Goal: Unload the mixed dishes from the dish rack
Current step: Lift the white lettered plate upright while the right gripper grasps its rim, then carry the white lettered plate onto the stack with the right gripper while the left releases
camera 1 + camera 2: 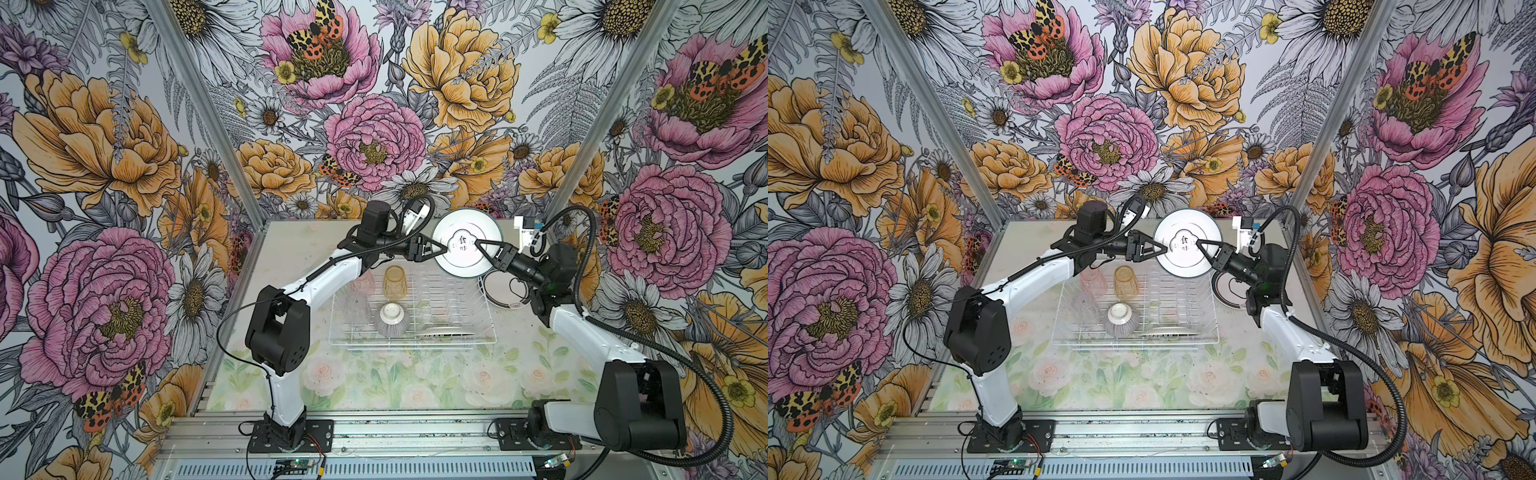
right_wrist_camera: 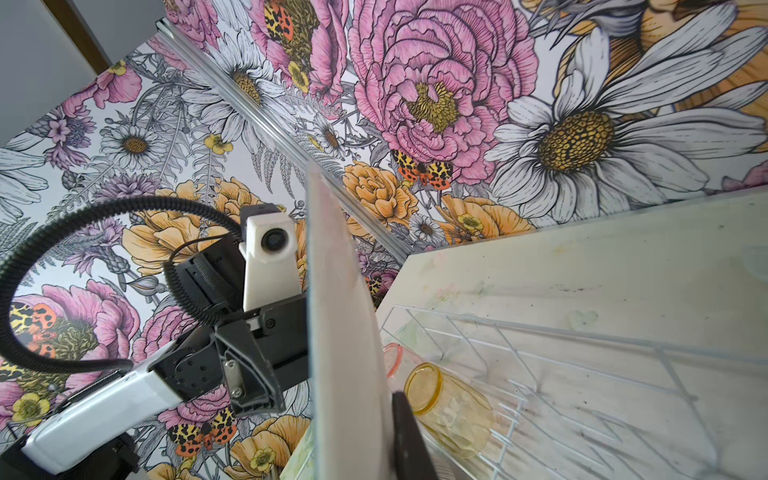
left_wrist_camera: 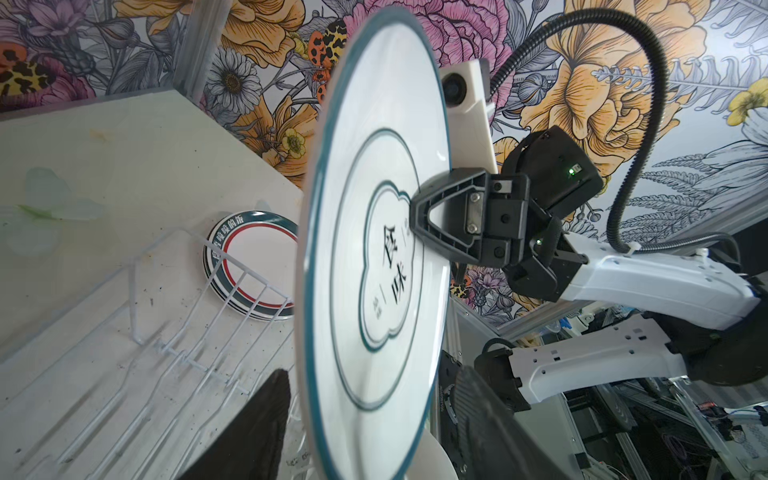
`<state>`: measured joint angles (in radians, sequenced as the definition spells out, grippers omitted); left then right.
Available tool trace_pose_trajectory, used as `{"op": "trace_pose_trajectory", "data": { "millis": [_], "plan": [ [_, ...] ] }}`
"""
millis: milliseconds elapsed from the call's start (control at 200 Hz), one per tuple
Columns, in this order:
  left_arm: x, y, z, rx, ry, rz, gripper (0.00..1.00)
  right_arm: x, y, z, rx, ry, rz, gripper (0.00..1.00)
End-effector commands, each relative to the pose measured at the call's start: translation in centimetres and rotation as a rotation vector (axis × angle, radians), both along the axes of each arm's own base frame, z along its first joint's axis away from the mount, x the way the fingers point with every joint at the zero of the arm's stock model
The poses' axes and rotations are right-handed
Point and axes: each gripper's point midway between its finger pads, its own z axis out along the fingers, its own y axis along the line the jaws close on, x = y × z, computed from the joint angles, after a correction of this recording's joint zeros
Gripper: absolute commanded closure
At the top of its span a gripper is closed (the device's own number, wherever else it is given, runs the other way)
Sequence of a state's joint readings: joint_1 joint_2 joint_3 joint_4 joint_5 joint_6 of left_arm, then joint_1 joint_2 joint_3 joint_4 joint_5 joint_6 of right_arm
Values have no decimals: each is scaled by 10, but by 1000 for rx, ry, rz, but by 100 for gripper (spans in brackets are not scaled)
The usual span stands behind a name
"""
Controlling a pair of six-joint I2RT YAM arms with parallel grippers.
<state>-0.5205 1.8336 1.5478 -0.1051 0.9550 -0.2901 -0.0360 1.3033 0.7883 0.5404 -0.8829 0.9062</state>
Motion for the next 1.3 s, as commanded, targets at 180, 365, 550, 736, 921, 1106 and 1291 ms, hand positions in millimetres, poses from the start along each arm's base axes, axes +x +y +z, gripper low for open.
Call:
{"op": "trace_pose_trajectory", "data": {
  "millis": [180,365,550,736,921,1106,1291],
  "plan": [
    [-12,47,-11,260,-199,170,34,14,-84,-10,-75,107,-283,100],
    [-30,61,-20,496,-433,247,31,12,-138,-60,-218,275,-490,100],
    [-41,63,-22,541,-476,215,29,7,-173,-94,-229,380,-604,100],
    [-66,46,-37,598,-535,84,29,6,-188,-125,-250,471,-638,100],
    [-81,31,-55,713,-585,-3,28,7,-193,-154,-268,547,-637,100],
    [-79,26,-68,773,-576,-22,28,9,-193,-174,-272,597,-623,100],
    [-79,25,-70,782,-574,-29,28,9,-193,-184,-271,622,-608,100]
  ]
}}
